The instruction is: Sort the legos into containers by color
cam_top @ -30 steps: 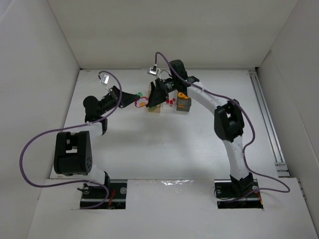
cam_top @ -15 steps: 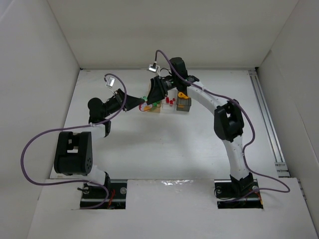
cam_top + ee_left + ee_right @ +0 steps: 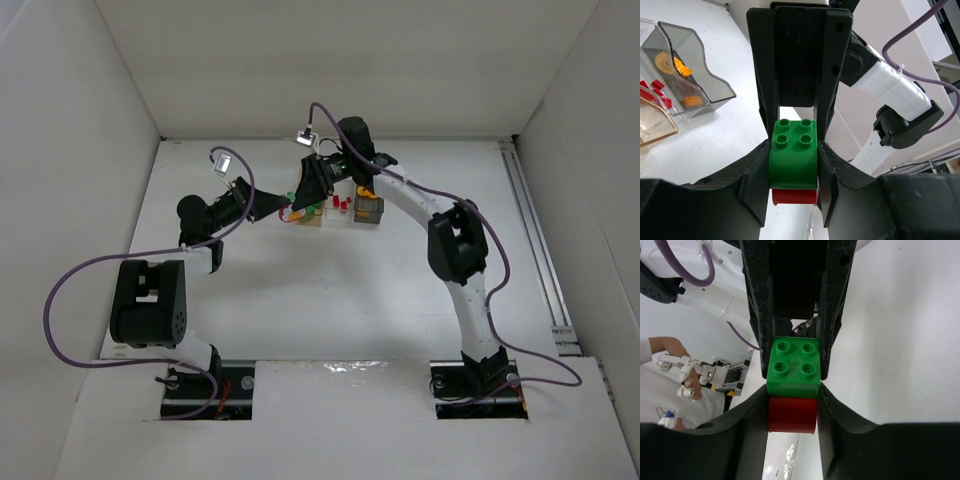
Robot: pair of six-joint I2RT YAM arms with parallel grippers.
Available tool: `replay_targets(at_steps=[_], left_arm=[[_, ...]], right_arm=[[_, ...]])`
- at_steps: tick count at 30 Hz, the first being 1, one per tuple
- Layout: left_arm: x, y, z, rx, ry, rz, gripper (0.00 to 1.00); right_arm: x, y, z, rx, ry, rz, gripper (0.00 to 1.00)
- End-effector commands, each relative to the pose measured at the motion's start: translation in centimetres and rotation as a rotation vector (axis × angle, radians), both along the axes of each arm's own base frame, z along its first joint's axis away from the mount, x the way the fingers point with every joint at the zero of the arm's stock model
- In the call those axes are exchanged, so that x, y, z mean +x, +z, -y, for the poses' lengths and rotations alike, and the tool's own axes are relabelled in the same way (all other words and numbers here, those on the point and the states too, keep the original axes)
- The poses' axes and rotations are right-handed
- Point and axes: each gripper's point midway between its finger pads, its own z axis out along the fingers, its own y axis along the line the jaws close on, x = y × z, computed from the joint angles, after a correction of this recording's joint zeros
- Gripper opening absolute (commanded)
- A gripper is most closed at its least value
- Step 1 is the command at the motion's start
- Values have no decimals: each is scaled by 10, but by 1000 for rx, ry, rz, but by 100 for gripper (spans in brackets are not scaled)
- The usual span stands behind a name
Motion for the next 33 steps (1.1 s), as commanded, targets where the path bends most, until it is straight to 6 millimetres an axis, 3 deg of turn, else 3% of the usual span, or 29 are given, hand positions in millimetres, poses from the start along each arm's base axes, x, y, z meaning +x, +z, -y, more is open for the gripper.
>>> replay_targets(at_steps=[1, 2, 3, 5, 14, 20, 25, 28, 32, 33], left_arm=[[13, 25, -3, -15, 48, 108, 0], [14, 25, -3, -18, 56, 108, 0], [14, 26, -3, -22, 55, 100, 0], [19, 36, -4, -28, 65, 138, 0], [42, 58, -15, -46, 125, 203, 0], [48, 58, -23, -44, 145, 204, 0], [44, 25, -27, 20, 166, 144, 0], [43, 2, -37, 83, 206, 85, 0], [52, -25, -42, 199, 281, -10, 0], [57, -33, -39, 248, 295, -31, 0]], right_arm=[[-34, 16, -10, 66, 156, 31, 38], [-35, 12, -10, 59, 156, 21, 32], [-38, 13, -13, 65, 165, 29, 15], [-41, 8, -11, 60, 165, 22, 0], [-53, 4, -2, 61, 174, 19, 0], [-50, -3, 14, 50, 142, 2, 0], [-25, -1, 37, 49, 50, 23, 0], [12, 5, 65, 40, -82, 53, 0], [44, 17, 85, 27, -235, 130, 0], [61, 14, 93, -2, -325, 142, 0]])
